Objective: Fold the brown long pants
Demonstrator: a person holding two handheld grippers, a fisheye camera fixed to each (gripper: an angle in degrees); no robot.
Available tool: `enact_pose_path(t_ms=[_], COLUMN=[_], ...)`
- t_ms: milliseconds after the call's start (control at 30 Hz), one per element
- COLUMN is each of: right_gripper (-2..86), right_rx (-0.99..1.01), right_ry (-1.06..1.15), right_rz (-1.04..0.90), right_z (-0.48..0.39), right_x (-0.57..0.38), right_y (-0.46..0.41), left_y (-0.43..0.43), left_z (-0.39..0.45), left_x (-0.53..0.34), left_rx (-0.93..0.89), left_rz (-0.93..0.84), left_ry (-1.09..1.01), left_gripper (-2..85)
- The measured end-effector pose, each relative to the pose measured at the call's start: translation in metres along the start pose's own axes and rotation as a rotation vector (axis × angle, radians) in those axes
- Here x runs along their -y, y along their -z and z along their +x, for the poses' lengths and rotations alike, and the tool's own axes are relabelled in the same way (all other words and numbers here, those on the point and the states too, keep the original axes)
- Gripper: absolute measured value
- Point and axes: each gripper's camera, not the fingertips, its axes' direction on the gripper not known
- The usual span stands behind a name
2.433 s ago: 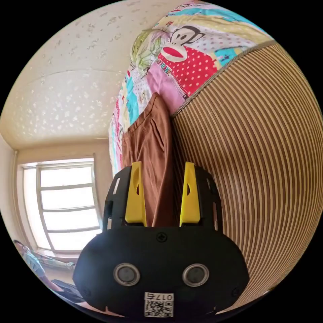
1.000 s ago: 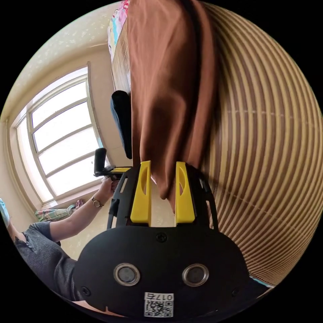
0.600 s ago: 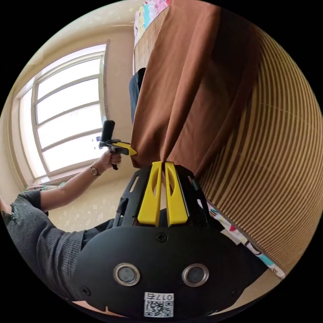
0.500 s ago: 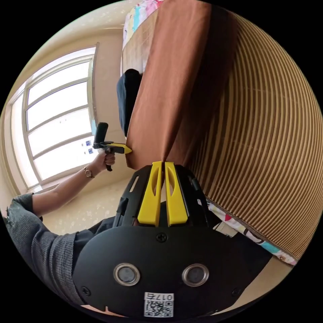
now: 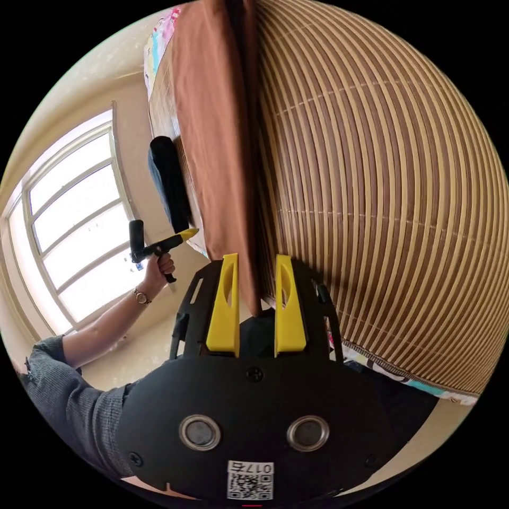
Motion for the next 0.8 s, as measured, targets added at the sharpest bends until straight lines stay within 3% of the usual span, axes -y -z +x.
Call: enact_pose_path(t_ms=[100, 200, 333, 467, 533, 667, 800], right_gripper=[7.9, 5.2, 2.3, 1.2, 1.0, 1.7, 3.6], right_rx=[0.154, 0.099, -0.029, -0.142, -0.283, -0.331, -0.292], right_ry=[-0.02, -0.041, 0.108, 0.24, 0.28, 0.22, 0.047], right_rz=[-0.051, -0.122, -0.197, -0.257, -0.288, -0.294, -0.258], right_z=[0.001, -0.012, -0.045, -0.05, -0.037, 0.007, 0.059], right_x=[0.016, 0.017, 0.004, -0.026, -0.056, -0.105, -0.152], right_y=[-0.024, -0.057, -0.053, -0.004, 0.037, 0.094, 0.132], left_y=[-0.012, -0.05, -0.069, -0.131, -0.167, -0.261, -0.304], left_z=[0.01, 0.024, 0.052, 0.1, 0.124, 0.177, 0.217], left_x=[0.012, 0.014, 0.003, -0.021, -0.034, -0.059, -0.069], left_rx=[0.147, 0.132, 0.082, -0.226, -0.256, -0.333, -0.272], left_rz=[-0.072, -0.277, -0.248, -0.217, -0.191, -0.179, -0.133], left_ry=[-0.005, -0.026, -0.034, -0.089, -0.088, -0.044, -0.031], left_gripper=[10.5, 4.0, 2.3, 0.8, 0.6, 1.3, 4.4])
